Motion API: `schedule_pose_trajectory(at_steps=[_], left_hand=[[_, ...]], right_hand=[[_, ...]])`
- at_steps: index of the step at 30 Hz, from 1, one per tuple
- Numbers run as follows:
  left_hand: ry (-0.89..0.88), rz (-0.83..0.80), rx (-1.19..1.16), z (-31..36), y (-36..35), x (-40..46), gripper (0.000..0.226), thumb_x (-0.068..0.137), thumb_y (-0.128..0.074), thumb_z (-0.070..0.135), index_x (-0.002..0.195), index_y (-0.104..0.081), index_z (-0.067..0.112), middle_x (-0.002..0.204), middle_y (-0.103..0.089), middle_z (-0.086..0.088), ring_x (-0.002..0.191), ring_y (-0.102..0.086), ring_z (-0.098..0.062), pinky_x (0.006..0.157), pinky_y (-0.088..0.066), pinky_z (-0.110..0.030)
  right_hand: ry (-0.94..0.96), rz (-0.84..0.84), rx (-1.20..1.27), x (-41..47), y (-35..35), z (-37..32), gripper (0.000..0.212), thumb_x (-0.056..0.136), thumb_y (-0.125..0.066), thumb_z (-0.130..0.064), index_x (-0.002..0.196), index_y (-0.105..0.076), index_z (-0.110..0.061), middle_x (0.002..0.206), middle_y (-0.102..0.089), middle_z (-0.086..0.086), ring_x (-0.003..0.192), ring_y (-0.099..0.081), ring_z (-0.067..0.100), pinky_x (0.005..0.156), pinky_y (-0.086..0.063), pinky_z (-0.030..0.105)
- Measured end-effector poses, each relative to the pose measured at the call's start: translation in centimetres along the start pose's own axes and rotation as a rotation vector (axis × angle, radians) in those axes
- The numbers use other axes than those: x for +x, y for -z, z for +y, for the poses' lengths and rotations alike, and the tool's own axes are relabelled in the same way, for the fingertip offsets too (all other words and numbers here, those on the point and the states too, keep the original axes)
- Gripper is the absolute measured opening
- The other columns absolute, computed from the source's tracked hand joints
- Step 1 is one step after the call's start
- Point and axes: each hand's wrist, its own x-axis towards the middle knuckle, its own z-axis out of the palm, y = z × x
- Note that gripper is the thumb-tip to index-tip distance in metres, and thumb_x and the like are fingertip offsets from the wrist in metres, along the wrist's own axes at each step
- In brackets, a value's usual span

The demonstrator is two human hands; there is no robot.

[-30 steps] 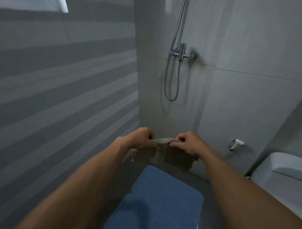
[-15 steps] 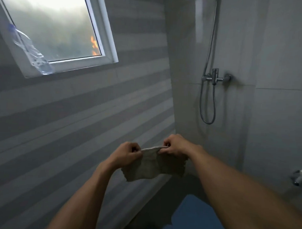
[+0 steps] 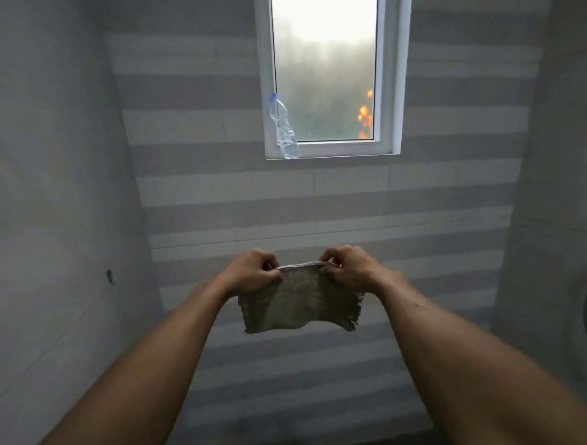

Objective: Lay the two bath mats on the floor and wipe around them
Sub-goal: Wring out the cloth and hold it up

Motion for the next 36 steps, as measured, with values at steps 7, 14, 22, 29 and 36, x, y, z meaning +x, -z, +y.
schedule_pose_trajectory(at_steps=[7,14,22,29,36], left_hand=[[0.172,0.176,0.0,-5.7,5.0,-5.9,0.01,0.084,-0.069,0.022,0.093,-0.064,0.024,0.086,-0.067,0.001,0.079,-0.062,-0.015,0.065,-0.047,-0.024],[0.311,0.311,0.104,-11.9,7.7,-11.1,0.009,0.089,-0.064,0.025,0.089,-0.064,0.034,0.087,-0.067,0.005,0.081,-0.064,-0.016,0.066,-0.049,-0.026],[0.422,0.244,0.721,-17.8,7.8,-12.3,0.029,0.099,-0.042,0.013,0.117,-0.065,0.013,0.111,-0.06,-0.015,0.093,-0.066,-0.034,0.082,-0.056,-0.041],[0.436,0.141,1.06,-22.0,7.3,-10.0,0.038,0.099,-0.031,0.001,0.131,-0.053,-0.003,0.118,-0.058,-0.02,0.099,-0.067,-0.035,0.077,-0.051,-0.041],[0.491,0.002,1.183,-25.7,7.1,-8.2,0.032,0.099,-0.039,0.009,0.115,-0.067,0.009,0.118,-0.065,-0.012,0.108,-0.062,-0.029,0.083,-0.045,-0.035]], right_hand=[[0.244,0.006,0.107,3.4,-3.8,-8.3,0.017,0.096,-0.056,-0.02,0.099,-0.059,-0.036,0.109,-0.068,-0.001,0.101,-0.064,0.026,0.089,-0.054,0.05],[0.446,0.016,-0.084,7.3,-9.9,-15.3,0.032,0.099,-0.052,-0.017,0.109,-0.074,-0.038,0.118,-0.07,0.0,0.103,-0.063,0.025,0.079,-0.053,0.039],[0.51,-0.098,-0.047,13.3,-18.3,-22.2,0.027,0.1,-0.052,-0.022,0.119,-0.071,-0.026,0.119,-0.06,0.006,0.106,-0.057,0.029,0.083,-0.046,0.036],[0.378,-0.113,0.178,18.4,-22.9,-24.9,0.021,0.099,-0.049,-0.044,0.095,-0.055,-0.024,0.102,-0.06,0.005,0.087,-0.058,0.022,0.075,-0.048,0.034],[0.616,-0.107,-0.238,22.2,-26.4,-27.6,0.033,0.104,-0.044,-0.038,0.136,-0.053,-0.036,0.124,-0.053,0.012,0.11,-0.055,0.034,0.094,-0.05,0.045]])
